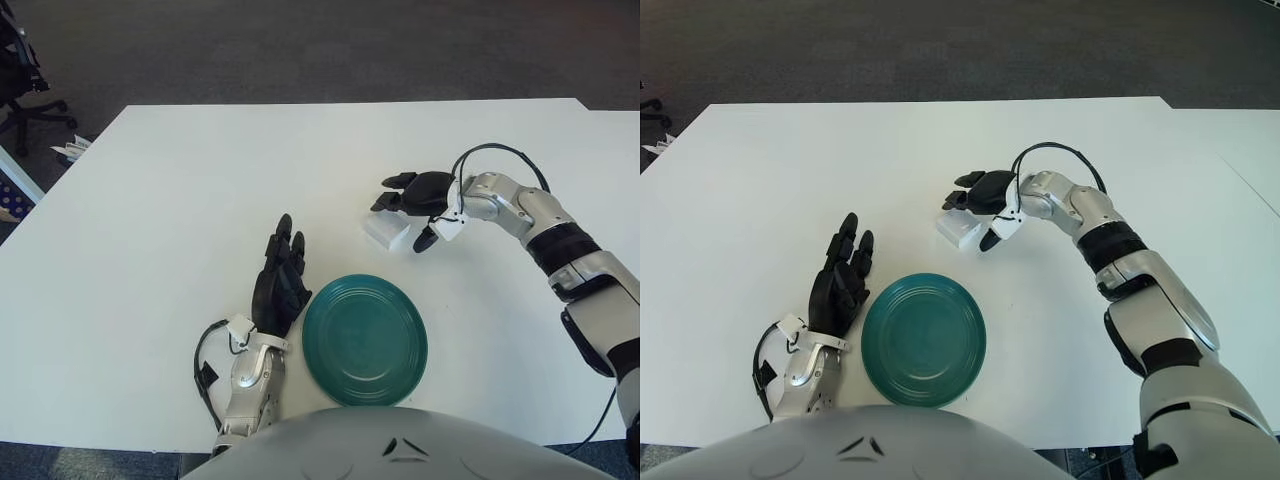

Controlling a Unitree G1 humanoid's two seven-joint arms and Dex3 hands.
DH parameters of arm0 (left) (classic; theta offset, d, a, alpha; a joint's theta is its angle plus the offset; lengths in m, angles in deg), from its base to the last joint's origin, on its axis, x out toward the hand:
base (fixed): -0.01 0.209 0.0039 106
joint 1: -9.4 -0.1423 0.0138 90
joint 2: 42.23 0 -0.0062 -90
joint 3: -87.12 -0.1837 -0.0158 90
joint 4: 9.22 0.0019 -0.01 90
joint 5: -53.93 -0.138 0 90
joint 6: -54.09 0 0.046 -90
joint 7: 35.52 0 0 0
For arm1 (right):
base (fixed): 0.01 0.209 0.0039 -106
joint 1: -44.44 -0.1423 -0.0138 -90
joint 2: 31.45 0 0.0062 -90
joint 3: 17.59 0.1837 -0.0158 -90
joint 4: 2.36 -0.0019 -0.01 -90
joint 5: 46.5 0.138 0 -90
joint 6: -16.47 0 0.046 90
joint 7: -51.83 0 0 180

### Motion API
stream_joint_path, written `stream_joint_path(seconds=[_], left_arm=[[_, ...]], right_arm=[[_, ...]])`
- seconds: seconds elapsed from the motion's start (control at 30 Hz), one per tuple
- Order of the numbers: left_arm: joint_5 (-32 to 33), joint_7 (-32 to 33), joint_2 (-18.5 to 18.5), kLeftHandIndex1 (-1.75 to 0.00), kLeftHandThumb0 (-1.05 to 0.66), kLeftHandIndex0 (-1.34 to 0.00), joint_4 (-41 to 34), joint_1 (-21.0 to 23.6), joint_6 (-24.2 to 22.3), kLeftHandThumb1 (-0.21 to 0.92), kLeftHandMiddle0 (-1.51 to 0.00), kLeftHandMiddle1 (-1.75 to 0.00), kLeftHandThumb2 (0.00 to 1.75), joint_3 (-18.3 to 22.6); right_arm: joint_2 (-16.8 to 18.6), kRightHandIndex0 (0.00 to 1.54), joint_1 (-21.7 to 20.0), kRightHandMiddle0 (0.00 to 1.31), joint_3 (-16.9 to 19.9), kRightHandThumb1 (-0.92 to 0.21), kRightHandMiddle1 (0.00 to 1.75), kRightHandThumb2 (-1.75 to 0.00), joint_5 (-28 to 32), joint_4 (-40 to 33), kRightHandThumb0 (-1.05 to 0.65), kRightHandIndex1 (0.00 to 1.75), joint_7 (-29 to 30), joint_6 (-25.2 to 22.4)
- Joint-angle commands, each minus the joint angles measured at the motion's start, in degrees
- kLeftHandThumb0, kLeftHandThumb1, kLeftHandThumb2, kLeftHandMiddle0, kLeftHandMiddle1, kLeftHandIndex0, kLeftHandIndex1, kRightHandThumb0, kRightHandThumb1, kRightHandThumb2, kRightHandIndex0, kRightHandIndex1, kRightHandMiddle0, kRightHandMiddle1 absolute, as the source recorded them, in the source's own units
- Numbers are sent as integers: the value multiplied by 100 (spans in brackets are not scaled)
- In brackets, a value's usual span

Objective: Put the charger into the plate.

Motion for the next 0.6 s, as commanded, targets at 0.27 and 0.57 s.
stream_joint_path(seconds=[0.27, 0.57], left_arm=[[-98, 95, 310, -17, -105, -1, 494, -23, -154, 92, -5, 0, 93, 40], [-65, 54, 341, -17, -105, 0, 494, -46, -122, 92, -5, 0, 94, 20]], right_arm=[[78, 32, -249, 0, -35, -92, 43, -46, -66, 110, -85, 1, 252, 20], [109, 29, -227, 0, -50, -92, 42, -48, -54, 95, -86, 0, 272, -43]])
